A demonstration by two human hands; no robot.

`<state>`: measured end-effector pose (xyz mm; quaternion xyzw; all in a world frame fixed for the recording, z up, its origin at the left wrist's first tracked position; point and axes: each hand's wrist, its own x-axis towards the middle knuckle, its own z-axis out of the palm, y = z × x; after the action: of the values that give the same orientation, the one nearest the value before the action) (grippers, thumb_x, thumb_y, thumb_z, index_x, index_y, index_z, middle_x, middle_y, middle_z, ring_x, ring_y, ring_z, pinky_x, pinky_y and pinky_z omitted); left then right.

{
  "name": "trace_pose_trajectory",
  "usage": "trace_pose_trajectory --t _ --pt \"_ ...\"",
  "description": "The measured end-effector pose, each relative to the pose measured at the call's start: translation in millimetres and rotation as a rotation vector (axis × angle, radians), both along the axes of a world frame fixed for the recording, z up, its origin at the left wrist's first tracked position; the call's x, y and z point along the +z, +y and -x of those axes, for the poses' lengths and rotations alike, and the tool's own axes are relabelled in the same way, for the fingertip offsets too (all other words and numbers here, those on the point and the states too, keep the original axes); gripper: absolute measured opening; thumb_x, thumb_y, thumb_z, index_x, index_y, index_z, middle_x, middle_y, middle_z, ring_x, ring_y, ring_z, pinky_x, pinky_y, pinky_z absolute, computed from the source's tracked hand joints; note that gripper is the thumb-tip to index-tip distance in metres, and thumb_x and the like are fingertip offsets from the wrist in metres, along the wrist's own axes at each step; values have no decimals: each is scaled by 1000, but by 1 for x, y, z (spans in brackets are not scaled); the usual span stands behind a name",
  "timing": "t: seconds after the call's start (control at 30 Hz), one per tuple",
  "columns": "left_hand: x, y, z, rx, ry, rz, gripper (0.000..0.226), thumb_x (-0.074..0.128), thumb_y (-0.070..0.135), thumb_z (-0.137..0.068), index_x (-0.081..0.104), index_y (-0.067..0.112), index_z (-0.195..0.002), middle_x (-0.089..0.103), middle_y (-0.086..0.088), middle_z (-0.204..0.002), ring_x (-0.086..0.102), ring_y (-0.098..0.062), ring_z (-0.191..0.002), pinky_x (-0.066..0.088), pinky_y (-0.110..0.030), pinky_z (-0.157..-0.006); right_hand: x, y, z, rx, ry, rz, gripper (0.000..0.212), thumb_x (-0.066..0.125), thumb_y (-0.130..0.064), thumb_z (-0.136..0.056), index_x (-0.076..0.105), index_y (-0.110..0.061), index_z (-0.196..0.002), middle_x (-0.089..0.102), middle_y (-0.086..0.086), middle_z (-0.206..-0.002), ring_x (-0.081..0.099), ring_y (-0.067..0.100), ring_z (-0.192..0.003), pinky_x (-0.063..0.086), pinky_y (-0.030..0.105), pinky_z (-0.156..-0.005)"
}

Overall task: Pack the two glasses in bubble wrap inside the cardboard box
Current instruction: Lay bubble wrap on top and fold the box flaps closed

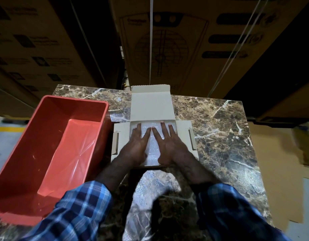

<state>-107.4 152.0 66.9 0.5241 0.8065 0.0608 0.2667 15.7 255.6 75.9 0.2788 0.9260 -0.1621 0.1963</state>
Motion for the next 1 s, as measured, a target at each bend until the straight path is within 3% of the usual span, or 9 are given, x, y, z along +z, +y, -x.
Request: trace_pose_trajectory --t 0.07,0.13,0.23,0.3,0.4,0.63,0.77,0.87,1.0 --pt "8 -4 4 -76 119 45 105 71 11 -89 -6 18 -160 -20 -20 -163 0 -36 -153 41 -43 -110 5 4 -4 29 -27 -51 112 68 -18 -85 -17 -27 -157 -22 14 -164 -10 37 -152 18 44 -121" --pt "14 -5 11 -128 147 98 108 74 14 -88 -7 18 -160 -13 -21 -164 7 -34 -153 39 -43 -112 7 8 -10 42 -12 -87 110 66 -8 -86 -16 -27 -158 -15 17 -165 0 36 -153 28 43 -117" --pt "17 -6 22 -234 263 151 117 79 22 -83 -10 21 -159 1 -25 -164 10 -36 -152 15 -48 -122 0 11 -23 90 56 -179 113 67 -1 -84 -15 -25 -158 -3 23 -165 11 34 -152 10 43 -123" --pt "14 -9 25 -291 410 157 118 78 29 -83 -12 21 -158 13 -25 -162 18 -35 -150 2 -54 -121 -8 13 -28 119 96 -245 117 70 -1 -80 -15 -24 -158 6 25 -164 17 32 -151 -2 43 -122" --pt "9 -8 24 -303 490 134 119 77 33 -82 -14 22 -158 25 -23 -160 32 -32 -144 6 -56 -120 -14 14 -29 150 132 -304 120 74 -2 -78 -13 -21 -158 15 28 -162 25 33 -149 -4 44 -122" --pt "10 -5 23 -320 456 107 118 75 20 -84 -19 20 -156 28 -28 -156 38 -34 -140 4 -55 -121 -17 17 -27 178 166 -307 108 68 -1 -84 -8 -18 -160 21 30 -159 28 35 -147 -4 44 -122" --pt "4 -11 29 -291 363 54 119 76 17 -80 -14 24 -158 18 -24 -161 24 -33 -147 4 -57 -119 -7 18 -27 123 112 -203 112 65 -3 -82 -13 -25 -159 4 24 -164 8 31 -153 -12 46 -121" --pt "2 -21 32 -150 187 -88 111 71 10 -74 1 25 -160 3 -17 -166 4 -30 -153 0 -56 -120 6 23 -26 27 111 -34 119 68 -11 -77 -18 -31 -156 -15 13 -166 -14 25 -153 -18 45 -120" --pt "1 -45 25 190 -7 -343 94 61 29 -68 30 15 -156 11 -15 -166 12 -29 -153 14 -54 -122 13 18 -38 -109 314 -22 94 65 -31 -86 7 -28 -160 -7 10 -167 -6 24 -154 -12 41 -121"
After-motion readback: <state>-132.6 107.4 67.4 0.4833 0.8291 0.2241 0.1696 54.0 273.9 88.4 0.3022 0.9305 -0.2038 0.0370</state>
